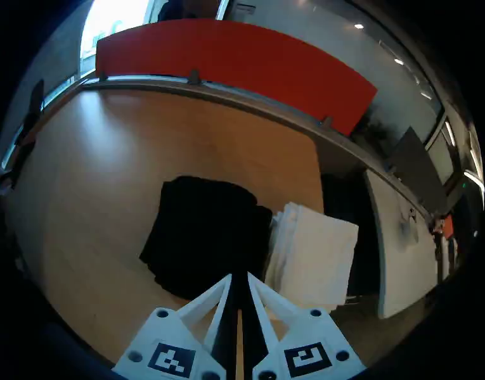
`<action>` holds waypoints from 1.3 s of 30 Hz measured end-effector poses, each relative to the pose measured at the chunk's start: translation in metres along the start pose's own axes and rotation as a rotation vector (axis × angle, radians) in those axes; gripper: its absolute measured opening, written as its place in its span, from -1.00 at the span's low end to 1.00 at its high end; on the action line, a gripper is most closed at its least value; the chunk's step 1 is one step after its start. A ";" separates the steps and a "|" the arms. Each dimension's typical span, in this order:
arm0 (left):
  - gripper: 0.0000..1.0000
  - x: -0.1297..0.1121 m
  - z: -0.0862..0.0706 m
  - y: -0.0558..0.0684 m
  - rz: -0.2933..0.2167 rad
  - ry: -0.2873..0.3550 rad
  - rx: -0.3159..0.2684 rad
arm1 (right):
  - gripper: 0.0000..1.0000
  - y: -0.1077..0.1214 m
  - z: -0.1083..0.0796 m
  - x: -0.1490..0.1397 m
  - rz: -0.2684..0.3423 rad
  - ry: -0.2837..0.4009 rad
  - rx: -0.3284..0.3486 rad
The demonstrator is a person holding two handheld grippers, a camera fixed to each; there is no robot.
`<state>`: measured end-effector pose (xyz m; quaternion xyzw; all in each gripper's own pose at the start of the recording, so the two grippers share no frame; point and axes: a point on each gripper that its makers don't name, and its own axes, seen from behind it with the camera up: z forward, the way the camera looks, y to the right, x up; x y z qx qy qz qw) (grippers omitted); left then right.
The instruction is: Fold towel
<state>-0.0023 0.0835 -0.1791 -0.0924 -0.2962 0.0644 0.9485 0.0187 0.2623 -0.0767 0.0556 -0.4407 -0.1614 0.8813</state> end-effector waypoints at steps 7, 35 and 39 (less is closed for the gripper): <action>1.00 0.000 0.000 0.002 0.010 -0.007 0.003 | -0.96 0.006 0.010 -0.022 0.042 -0.035 -0.011; 1.00 -0.002 0.001 0.003 0.028 -0.035 0.018 | -0.96 0.001 0.053 -0.070 0.126 -0.120 -0.026; 1.00 -0.001 0.001 0.004 0.029 -0.035 0.016 | -0.95 0.000 0.054 -0.070 0.127 -0.117 -0.028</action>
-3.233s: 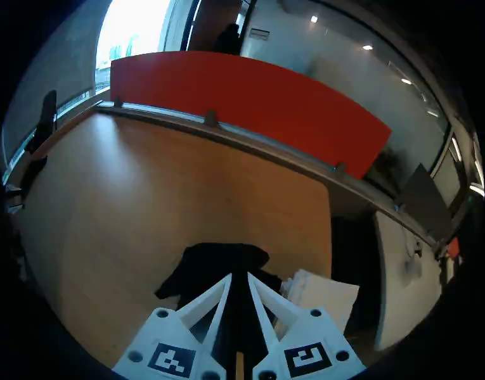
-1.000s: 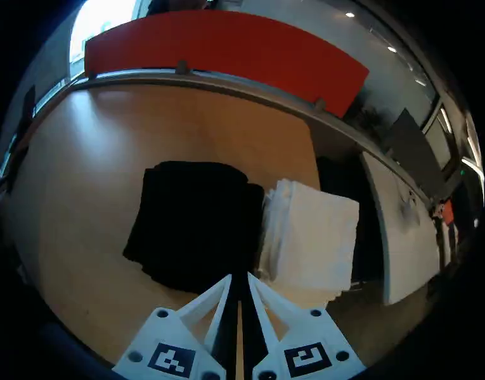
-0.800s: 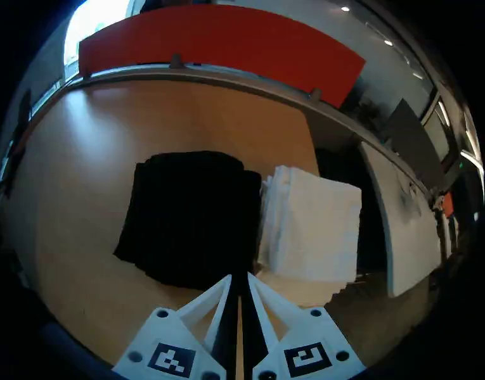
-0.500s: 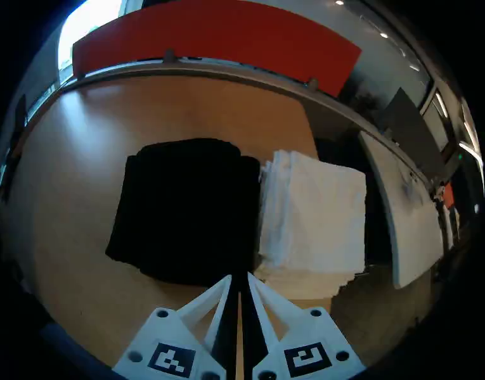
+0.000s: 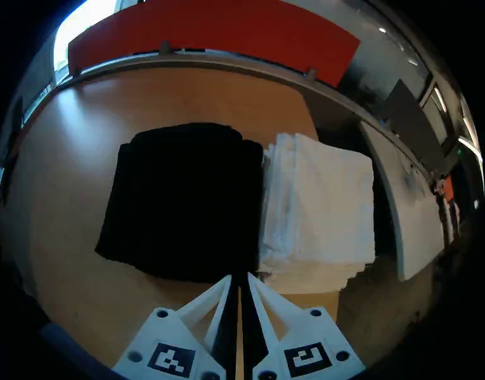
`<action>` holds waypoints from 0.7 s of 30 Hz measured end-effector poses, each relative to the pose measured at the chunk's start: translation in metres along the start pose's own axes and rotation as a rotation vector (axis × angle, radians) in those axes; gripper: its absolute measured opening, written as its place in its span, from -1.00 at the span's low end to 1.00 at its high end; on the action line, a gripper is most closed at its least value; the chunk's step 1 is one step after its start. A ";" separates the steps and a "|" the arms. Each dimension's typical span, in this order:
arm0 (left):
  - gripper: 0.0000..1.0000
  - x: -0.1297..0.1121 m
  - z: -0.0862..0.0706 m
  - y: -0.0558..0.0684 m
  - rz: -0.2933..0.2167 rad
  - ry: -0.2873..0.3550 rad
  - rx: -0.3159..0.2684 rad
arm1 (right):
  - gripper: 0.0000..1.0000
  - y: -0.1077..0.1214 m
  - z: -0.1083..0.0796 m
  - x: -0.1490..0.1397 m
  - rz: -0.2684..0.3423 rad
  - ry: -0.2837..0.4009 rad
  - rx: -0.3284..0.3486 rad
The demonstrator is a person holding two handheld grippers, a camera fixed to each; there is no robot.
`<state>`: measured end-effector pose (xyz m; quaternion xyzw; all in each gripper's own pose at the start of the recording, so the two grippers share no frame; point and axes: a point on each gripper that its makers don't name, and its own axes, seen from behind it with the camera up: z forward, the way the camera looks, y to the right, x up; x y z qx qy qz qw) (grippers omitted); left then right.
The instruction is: Fold towel
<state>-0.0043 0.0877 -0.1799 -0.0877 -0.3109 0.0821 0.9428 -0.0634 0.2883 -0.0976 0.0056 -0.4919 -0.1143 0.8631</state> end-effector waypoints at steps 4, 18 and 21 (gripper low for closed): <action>1.00 0.001 0.001 0.001 -0.001 0.000 -0.001 | -0.93 0.000 -0.001 0.000 -0.002 0.003 0.000; 1.00 0.003 0.005 0.005 -0.003 0.003 -0.010 | -0.74 0.000 -0.015 0.001 -0.019 0.024 0.007; 1.00 0.003 0.006 0.005 -0.005 0.003 -0.012 | -0.44 -0.001 -0.018 0.003 -0.014 0.032 0.013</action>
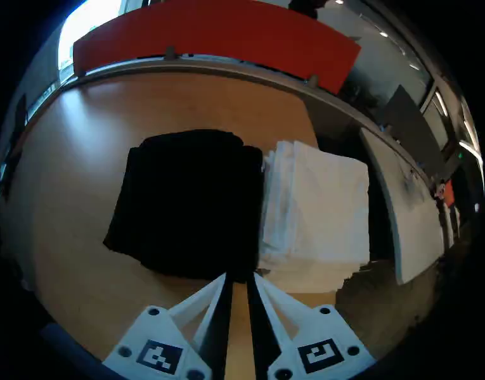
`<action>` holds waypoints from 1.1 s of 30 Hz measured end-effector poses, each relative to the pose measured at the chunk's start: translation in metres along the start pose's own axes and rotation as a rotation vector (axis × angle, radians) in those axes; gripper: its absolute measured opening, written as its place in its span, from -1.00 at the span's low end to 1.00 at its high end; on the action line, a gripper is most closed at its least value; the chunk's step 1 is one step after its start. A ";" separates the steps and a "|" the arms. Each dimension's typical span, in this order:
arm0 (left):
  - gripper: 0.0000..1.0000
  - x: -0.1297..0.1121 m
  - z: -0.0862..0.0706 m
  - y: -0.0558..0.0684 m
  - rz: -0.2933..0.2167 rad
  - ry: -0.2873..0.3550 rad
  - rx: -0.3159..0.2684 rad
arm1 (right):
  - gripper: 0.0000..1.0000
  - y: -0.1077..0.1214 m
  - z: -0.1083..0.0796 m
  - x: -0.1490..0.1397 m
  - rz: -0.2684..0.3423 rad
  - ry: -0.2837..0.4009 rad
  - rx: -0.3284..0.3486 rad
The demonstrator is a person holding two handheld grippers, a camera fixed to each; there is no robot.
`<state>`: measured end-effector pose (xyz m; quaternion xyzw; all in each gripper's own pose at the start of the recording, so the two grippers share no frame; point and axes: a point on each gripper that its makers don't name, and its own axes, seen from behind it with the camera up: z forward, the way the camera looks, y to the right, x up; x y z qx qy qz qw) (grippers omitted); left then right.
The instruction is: Fold towel
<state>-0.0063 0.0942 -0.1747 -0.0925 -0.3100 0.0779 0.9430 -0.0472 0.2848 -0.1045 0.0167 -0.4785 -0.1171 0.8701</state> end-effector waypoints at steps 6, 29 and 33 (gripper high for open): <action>1.00 0.001 0.001 0.000 0.000 0.002 -0.001 | 0.23 -0.004 -0.004 0.009 0.010 0.025 0.016; 1.00 0.001 -0.003 -0.009 -0.019 0.001 0.028 | 0.36 -0.011 0.013 0.077 -0.002 0.098 0.042; 1.00 -0.001 -0.005 -0.013 -0.025 -0.004 0.039 | 0.36 -0.011 0.019 0.092 -0.004 0.109 0.048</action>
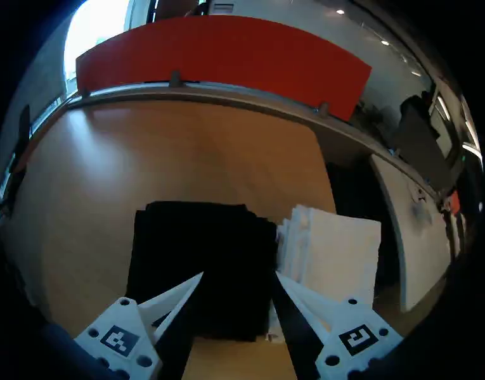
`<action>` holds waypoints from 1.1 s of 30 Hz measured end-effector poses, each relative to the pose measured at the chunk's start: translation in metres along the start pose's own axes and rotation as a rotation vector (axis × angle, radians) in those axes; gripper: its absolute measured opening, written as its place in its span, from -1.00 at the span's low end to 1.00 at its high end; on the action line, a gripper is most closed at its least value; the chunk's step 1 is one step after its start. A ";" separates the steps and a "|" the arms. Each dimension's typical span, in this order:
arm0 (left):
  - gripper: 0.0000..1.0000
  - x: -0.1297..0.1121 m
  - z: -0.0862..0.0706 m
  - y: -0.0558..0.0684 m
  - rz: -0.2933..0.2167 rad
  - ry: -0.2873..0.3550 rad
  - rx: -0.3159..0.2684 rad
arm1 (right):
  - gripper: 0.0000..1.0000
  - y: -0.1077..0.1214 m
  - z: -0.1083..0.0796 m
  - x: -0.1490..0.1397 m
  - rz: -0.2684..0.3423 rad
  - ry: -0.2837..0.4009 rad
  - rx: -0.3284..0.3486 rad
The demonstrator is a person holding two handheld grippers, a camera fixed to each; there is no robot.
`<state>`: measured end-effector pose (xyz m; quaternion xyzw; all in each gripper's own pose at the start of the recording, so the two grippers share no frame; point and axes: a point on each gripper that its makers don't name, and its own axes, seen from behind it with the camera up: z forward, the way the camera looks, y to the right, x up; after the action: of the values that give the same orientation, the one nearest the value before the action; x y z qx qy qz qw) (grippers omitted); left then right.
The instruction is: Fold towel
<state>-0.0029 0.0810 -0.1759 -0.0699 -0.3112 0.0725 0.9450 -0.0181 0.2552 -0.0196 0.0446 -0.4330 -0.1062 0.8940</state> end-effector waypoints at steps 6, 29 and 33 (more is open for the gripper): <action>1.00 -0.002 -0.001 -0.003 -0.007 -0.006 0.015 | 0.35 0.001 0.011 0.017 -0.007 0.010 0.005; 1.00 -0.006 -0.003 -0.001 -0.014 -0.022 0.034 | -0.34 -0.003 0.032 0.031 -0.001 0.018 0.040; 1.00 -0.007 -0.003 0.000 -0.014 -0.022 0.033 | -0.49 -0.004 0.032 0.031 0.003 0.018 0.046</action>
<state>-0.0065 0.0799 -0.1819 -0.0513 -0.3210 0.0716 0.9430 -0.0252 0.2445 0.0237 0.0654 -0.4272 -0.0942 0.8968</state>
